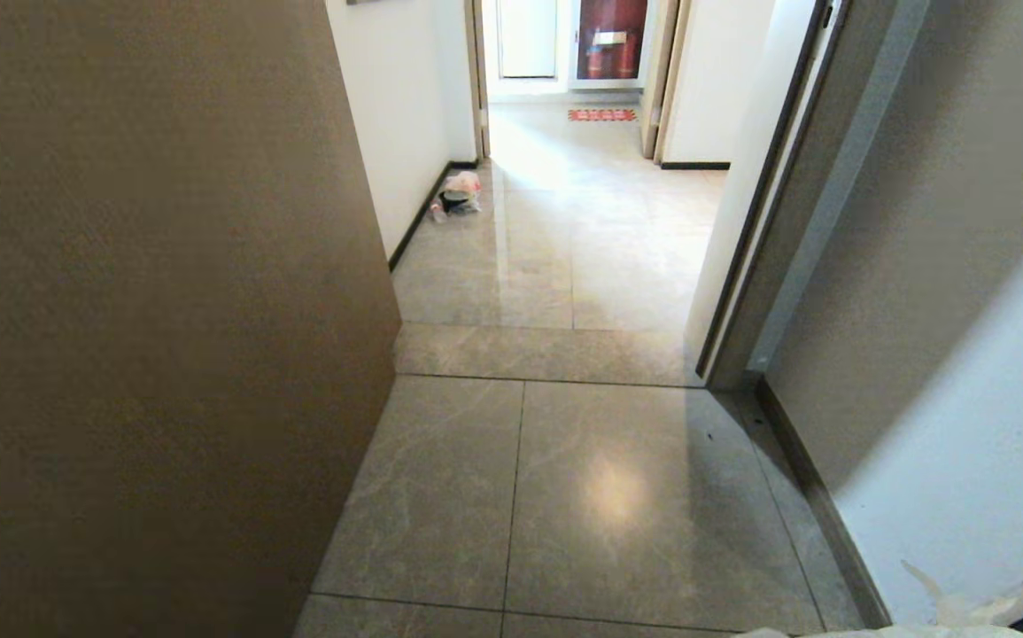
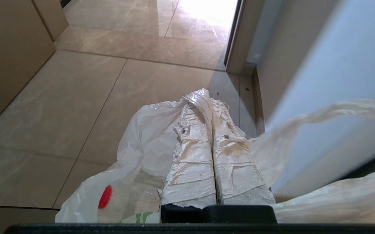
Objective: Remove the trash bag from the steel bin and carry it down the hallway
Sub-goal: Put the trash bag at the door
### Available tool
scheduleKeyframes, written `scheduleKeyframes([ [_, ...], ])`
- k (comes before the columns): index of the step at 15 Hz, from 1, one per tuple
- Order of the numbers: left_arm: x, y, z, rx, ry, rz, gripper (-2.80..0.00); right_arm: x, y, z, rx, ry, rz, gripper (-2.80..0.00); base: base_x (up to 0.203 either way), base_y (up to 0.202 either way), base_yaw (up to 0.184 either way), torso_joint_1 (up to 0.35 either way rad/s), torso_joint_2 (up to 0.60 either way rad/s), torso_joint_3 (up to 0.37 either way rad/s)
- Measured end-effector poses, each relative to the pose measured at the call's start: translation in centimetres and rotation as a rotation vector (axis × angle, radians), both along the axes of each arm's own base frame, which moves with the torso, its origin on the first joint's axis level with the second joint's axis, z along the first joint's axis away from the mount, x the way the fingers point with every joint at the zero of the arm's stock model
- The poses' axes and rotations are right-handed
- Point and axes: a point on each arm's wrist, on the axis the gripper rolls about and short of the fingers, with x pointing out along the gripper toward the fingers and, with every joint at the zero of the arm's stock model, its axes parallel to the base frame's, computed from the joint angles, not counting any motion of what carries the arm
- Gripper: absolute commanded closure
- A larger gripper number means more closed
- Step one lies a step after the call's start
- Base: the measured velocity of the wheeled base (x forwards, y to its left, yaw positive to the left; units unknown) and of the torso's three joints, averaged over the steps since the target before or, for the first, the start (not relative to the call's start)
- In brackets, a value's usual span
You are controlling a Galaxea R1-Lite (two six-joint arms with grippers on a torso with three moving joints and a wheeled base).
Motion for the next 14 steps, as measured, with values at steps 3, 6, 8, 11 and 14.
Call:
scheduleKeyframes([
  [3,0.00,0.00,0.00,0.000,0.000,0.000,0.00,0.00,0.00,0.00,0.001,0.000,0.000,0.00,0.193,0.000,0.002,0.004,0.00,0.001],
  [6,0.00,0.00,0.00,0.000,0.000,0.000,0.00,0.00,0.00,0.00,0.000,0.000,0.000,0.00,0.192,0.000,0.001,0.002,0.00,0.005],
  [8,0.00,0.00,0.01,0.000,-0.001,0.000,0.00,0.00,0.00,0.00,0.000,0.000,0.000,0.00,0.192,0.000,0.002,0.000,0.00,0.004],
  [11,0.00,0.00,0.00,0.000,0.000,-0.001,0.00,0.00,0.00,0.00,0.000,0.000,0.000,0.00,0.193,0.000,0.001,0.003,0.00,-0.002],
  [14,0.00,0.00,0.00,0.000,0.000,0.000,0.00,0.00,0.00,0.00,0.000,0.000,0.000,0.00,0.191,0.000,0.001,0.004,0.00,0.000],
])
